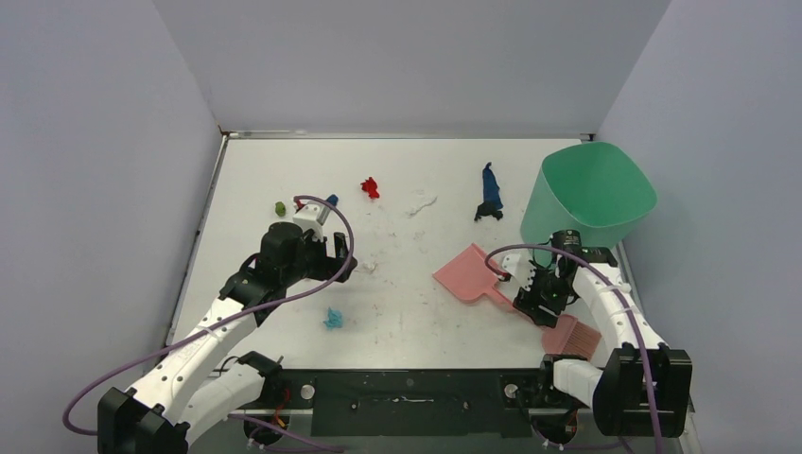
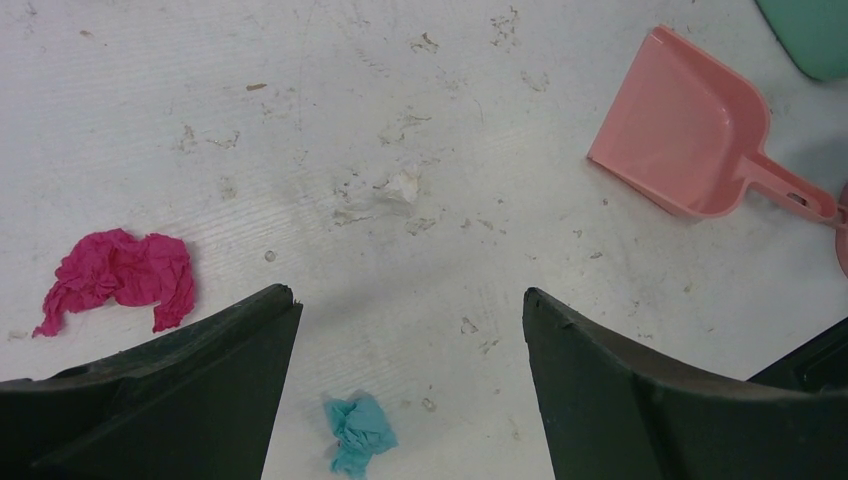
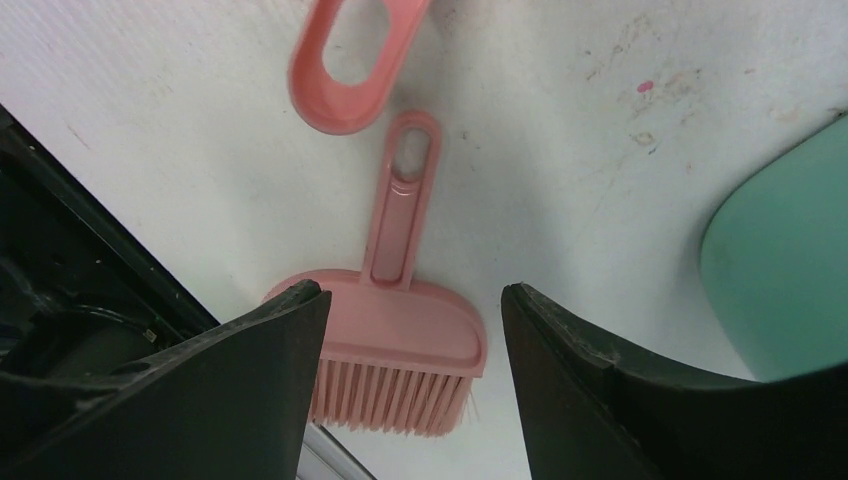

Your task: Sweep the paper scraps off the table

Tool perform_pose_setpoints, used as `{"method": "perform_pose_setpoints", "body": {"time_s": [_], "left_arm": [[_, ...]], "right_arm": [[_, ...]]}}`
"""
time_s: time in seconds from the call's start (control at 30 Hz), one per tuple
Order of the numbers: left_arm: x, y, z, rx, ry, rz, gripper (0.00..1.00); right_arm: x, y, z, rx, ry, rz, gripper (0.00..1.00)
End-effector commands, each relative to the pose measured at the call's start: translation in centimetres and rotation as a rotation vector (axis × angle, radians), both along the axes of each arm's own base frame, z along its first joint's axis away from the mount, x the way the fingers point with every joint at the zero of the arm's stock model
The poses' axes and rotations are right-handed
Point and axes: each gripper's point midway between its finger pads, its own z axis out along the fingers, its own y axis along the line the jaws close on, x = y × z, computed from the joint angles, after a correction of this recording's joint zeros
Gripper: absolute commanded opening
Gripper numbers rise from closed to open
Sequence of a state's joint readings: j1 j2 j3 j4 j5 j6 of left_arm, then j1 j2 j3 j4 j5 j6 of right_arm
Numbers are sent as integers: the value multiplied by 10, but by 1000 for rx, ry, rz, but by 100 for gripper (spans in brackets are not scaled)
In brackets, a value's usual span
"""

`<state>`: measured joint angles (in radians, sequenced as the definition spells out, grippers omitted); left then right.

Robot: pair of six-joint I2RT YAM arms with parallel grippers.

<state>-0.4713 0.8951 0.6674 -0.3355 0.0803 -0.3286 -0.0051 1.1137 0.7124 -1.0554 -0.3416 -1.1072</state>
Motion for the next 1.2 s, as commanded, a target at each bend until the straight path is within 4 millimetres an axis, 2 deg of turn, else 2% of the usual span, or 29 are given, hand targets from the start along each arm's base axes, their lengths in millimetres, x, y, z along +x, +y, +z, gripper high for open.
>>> {"method": "perform_pose_setpoints", "body": {"time_s": [0.0, 0.13, 0.27, 0.43, 0.67, 0.83, 0.9, 1.03, 1.1, 1.17], "left_arm": [[8, -8, 26, -38, -92, -24, 81], [7, -8, 26, -35, -93, -26, 81], [8, -8, 25, -31, -86, -27, 81], [8, -7, 23, -25, -82, -24, 81], [9, -8, 20, -19, -73, -27, 81], [10, -7, 19, -12, -71, -24, 81], [10, -7, 18, -8, -72, -22, 81], [10, -7, 17, -4, -68, -23, 81], [11, -7, 16, -3, -65, -24, 81], [11, -8, 16, -3, -62, -27, 81]], "right_arm": [[9, -3, -6, 28, -14, 28, 64], [15, -4, -11, 30, -15, 42, 58], [19, -6, -18, 16, -16, 63, 56], [21, -8, -24, 8, -8, 87, 56], [19, -6, -31, 26, 45, 158, 61], [16, -10, -47, 2, 72, 189, 61], [14, -13, -54, -16, 75, 194, 58], [16, -15, -61, -34, 49, 188, 43], [20, -15, -59, -34, 22, 180, 36], [23, -14, -56, -29, 4, 178, 33]]}}
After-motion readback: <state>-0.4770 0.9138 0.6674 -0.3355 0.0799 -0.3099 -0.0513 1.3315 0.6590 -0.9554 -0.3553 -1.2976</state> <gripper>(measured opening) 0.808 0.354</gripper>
